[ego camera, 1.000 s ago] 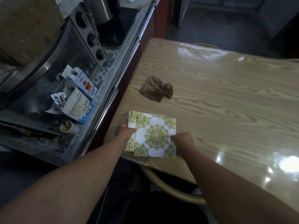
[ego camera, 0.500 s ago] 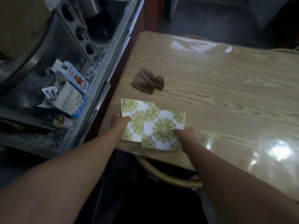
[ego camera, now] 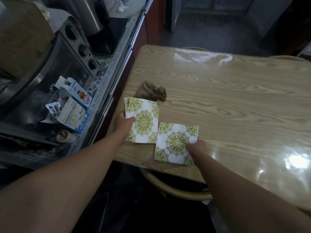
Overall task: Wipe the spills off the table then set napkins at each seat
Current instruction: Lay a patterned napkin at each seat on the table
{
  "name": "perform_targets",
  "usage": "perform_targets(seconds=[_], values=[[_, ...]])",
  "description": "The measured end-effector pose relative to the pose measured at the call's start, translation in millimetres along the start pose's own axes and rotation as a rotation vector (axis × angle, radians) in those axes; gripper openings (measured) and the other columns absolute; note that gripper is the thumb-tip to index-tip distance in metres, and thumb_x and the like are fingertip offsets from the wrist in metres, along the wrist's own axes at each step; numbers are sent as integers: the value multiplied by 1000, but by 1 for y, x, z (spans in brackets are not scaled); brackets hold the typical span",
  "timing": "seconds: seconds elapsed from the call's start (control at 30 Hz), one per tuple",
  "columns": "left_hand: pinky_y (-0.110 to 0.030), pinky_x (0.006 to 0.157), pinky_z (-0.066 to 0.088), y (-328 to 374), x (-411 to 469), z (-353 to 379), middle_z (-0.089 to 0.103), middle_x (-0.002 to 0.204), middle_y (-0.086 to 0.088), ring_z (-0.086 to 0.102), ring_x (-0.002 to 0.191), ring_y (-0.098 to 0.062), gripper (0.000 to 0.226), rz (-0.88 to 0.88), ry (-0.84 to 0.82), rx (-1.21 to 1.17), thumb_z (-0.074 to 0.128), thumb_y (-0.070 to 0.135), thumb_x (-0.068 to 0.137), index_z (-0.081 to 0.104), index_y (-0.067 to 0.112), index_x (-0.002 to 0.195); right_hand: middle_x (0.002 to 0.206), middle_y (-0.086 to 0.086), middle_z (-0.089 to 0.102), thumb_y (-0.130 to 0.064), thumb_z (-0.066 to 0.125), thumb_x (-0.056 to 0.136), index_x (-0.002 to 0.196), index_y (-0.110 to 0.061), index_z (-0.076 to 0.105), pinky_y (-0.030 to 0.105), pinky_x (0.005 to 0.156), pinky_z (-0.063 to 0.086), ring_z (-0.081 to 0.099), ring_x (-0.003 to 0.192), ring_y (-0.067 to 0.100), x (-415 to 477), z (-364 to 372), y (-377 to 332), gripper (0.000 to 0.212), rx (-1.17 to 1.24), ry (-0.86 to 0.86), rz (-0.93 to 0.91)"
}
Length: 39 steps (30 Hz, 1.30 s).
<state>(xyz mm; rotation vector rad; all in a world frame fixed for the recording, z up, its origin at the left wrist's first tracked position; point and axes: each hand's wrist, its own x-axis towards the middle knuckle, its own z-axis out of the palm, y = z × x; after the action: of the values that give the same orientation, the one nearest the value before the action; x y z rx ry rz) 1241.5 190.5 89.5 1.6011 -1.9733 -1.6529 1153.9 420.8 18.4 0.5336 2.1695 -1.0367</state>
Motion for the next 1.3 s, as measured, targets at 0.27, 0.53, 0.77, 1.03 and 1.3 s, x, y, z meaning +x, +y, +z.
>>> perform_targets(seconds=[0.27,0.53,0.77,1.03,1.3], values=[[-32,72,51,23,-7,15,63,101,-6,63,88,-25,20,125,-19,16,56,10,89,58,12,109,99,15,64,-3,59,77,115,1,60,40,80,56,64,93,32,1,-6,7,39,-9,-34,-19],[-30,69,50,50,-27,64,65,100,-6,63,86,-24,19,184,-70,-105,56,9,87,58,14,105,96,12,60,-16,60,83,101,-5,58,27,72,40,61,96,28,-11,-43,11,21,-317,-48,-59],[-47,85,54,61,-71,140,67,106,-15,66,94,-33,20,124,-326,-158,58,13,84,58,11,104,95,12,67,-20,65,81,81,-18,66,34,78,46,64,105,33,-6,-103,24,3,45,13,-74],[-38,69,56,43,-136,213,68,92,-14,65,80,-30,15,-179,-666,-162,48,6,94,62,7,101,80,5,59,-17,48,94,86,-11,59,36,68,51,57,71,20,9,-198,73,14,537,39,66],[-42,73,55,7,-216,298,69,104,-16,67,88,-31,20,-215,-712,-76,56,0,91,62,3,110,94,10,67,-17,65,86,90,-13,65,30,64,47,60,79,23,15,-297,154,6,575,-13,45]])
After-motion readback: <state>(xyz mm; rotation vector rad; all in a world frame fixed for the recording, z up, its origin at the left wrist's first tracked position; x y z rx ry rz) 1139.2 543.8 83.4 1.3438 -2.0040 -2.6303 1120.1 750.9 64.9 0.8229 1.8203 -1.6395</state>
